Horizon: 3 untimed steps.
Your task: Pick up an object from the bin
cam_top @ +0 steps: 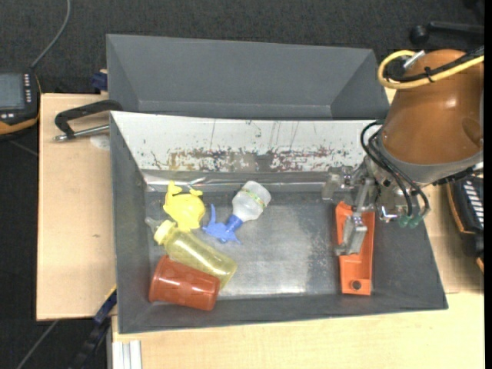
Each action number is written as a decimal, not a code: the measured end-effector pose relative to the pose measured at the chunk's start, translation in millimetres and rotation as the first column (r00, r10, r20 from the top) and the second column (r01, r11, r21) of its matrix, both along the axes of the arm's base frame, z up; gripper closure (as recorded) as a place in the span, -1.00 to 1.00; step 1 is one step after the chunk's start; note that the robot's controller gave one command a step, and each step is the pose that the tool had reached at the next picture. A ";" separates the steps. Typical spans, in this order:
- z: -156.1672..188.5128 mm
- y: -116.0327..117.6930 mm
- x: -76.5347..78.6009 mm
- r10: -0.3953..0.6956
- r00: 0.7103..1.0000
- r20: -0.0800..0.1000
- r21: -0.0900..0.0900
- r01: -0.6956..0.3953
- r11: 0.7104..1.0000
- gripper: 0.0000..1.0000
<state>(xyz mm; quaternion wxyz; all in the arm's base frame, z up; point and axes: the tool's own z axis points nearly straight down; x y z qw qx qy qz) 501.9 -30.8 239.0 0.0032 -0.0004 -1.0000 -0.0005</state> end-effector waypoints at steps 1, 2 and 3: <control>4.5 0.1 1.3 0.001 1.000 0.009 0.000 -0.001 1.000 -1.00; -30.4 35.6 47.9 0.052 0.999 0.016 -0.001 -0.052 0.999 -1.00; -48.1 52.9 62.1 0.074 0.997 0.006 0.003 -0.074 0.997 -1.00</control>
Offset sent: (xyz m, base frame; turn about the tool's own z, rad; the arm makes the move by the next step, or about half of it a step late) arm 0.0697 0.0573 -0.0570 -0.0833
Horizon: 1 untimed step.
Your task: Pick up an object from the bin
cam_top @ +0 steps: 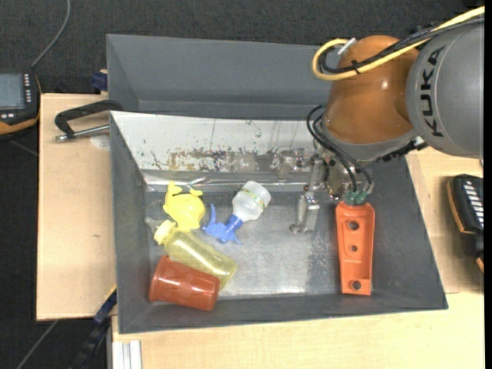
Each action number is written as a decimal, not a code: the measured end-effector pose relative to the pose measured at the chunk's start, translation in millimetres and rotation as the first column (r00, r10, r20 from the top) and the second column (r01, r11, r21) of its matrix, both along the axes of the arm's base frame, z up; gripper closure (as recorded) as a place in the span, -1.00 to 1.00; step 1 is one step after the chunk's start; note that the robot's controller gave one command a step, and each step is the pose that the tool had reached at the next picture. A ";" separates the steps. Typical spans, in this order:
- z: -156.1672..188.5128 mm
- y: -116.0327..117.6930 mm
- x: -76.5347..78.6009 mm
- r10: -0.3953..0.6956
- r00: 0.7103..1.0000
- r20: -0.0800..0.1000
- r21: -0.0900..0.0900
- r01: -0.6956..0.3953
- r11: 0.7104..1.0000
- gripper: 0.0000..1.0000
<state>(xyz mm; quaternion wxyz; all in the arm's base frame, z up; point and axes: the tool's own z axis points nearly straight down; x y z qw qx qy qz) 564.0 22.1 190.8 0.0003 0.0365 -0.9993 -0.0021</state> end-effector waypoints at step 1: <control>-33.4 20.8 13.0 -0.057 0.998 0.018 -0.001 0.057 0.998 -1.00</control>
Offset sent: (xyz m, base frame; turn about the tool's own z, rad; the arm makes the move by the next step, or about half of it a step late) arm 0.0276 0.0599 -0.0521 -0.0299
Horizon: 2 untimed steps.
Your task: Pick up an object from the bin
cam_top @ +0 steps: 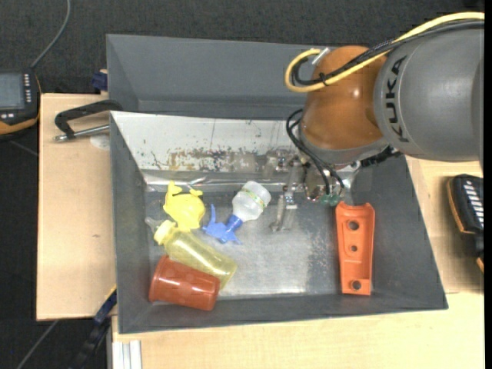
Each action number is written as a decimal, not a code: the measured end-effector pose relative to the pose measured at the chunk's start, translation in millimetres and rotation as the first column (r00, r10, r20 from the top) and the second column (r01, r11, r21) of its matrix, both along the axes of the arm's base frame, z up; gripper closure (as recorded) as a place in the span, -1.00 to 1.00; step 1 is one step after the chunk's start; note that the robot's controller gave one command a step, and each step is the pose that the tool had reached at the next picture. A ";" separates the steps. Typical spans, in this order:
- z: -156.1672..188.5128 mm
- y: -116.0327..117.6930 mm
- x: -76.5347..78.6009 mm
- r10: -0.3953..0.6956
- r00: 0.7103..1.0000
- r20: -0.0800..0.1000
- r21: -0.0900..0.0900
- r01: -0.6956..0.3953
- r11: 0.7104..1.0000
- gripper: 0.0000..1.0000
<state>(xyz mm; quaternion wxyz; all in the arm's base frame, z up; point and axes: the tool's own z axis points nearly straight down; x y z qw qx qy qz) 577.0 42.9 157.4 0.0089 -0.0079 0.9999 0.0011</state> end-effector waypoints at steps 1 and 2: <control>-23.0 29.3 8.6 0.063 0.998 -0.017 0.002 -0.063 0.998 -1.00; -54.7 39.8 9.3 0.036 0.999 0.001 0.002 -0.036 0.999 -1.00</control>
Offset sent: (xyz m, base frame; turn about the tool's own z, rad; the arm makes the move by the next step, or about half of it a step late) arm 0.0047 0.0415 -0.0754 -0.0107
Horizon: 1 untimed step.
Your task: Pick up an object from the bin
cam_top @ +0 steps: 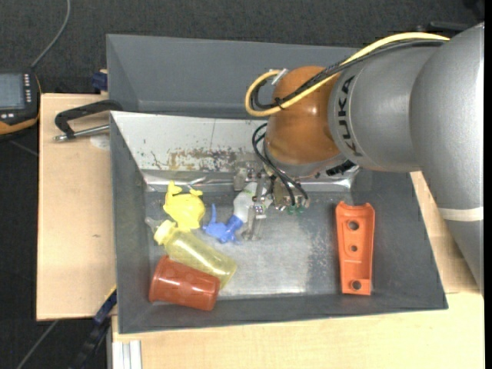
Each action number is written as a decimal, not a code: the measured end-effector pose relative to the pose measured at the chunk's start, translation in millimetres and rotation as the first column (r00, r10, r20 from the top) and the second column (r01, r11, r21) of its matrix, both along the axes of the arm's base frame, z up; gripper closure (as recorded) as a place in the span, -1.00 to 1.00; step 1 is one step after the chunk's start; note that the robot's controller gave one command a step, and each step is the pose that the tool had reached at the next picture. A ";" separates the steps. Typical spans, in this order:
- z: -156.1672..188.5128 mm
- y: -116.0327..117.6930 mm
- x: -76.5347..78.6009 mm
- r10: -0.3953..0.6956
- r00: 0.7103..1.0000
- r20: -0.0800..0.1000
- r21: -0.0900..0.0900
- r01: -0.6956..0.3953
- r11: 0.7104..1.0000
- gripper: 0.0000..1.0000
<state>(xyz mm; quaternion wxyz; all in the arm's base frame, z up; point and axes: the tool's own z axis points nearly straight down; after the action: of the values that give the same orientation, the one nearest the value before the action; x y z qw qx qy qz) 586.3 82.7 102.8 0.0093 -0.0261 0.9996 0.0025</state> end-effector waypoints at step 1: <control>-32.0 12.0 4.7 -0.012 1.000 -0.015 0.000 0.012 1.000 -1.00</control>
Offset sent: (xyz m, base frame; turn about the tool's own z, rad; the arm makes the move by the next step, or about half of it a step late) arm -0.0128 -0.0073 -0.0328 -0.0030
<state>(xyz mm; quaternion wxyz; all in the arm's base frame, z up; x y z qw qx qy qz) 591.0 94.7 70.8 0.0020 -0.0200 0.9998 0.0026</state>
